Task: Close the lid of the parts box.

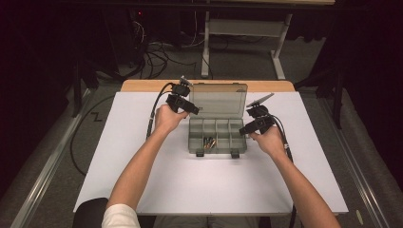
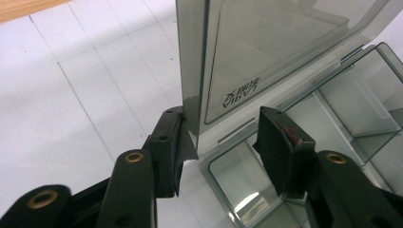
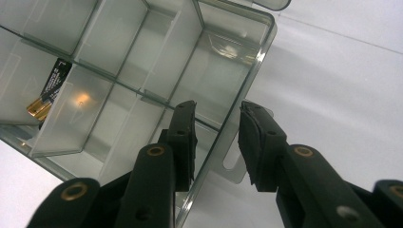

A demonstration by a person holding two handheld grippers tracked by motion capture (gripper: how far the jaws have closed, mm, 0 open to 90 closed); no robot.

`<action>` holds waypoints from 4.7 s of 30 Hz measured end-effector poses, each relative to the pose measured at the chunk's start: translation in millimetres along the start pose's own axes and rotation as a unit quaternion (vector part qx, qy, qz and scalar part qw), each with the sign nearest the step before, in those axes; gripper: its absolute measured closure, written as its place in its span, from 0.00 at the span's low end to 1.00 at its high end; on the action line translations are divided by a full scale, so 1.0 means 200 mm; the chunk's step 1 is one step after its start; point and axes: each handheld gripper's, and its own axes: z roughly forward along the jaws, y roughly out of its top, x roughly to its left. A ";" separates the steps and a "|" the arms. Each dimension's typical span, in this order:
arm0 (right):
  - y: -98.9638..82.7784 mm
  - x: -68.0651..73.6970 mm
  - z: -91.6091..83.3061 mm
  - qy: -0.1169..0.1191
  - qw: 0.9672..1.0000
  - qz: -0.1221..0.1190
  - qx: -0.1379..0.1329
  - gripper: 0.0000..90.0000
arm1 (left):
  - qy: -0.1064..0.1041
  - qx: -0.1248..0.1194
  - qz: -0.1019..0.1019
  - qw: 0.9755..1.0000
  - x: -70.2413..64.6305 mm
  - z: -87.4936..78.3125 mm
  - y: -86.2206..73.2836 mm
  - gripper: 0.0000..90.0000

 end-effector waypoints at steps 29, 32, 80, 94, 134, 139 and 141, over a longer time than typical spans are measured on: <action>-0.01 0.00 0.00 0.001 1.000 -0.001 -0.003 0.77 | -0.013 -0.017 0.020 1.000 -0.02 -0.04 -0.06 0.62; -0.01 0.00 0.00 0.003 1.000 -0.001 -0.006 0.77 | -0.011 -0.017 0.024 1.000 -0.03 -0.05 -0.06 0.62; -0.02 0.00 -0.01 0.008 1.000 -0.021 -0.008 0.76 | 0.000 -0.030 0.037 0.999 -0.07 -0.12 -0.10 0.64; -0.05 -0.05 -0.10 0.020 0.999 -0.012 -0.027 0.83 | 0.007 -0.026 0.042 0.999 -0.09 -0.13 -0.10 0.65; -0.01 -0.10 -0.30 0.007 0.992 -0.009 -0.127 0.99 | 0.003 -0.001 0.058 0.998 -0.12 -0.13 -0.20 0.63; -0.01 -0.08 -0.30 0.015 0.992 -0.017 -0.124 0.98 | 0.004 0.007 0.066 0.998 -0.13 -0.13 -0.21 0.63; -0.01 -0.08 -0.30 0.021 0.992 -0.021 -0.125 0.97 | 0.005 0.003 0.065 0.998 -0.14 -0.14 -0.21 0.63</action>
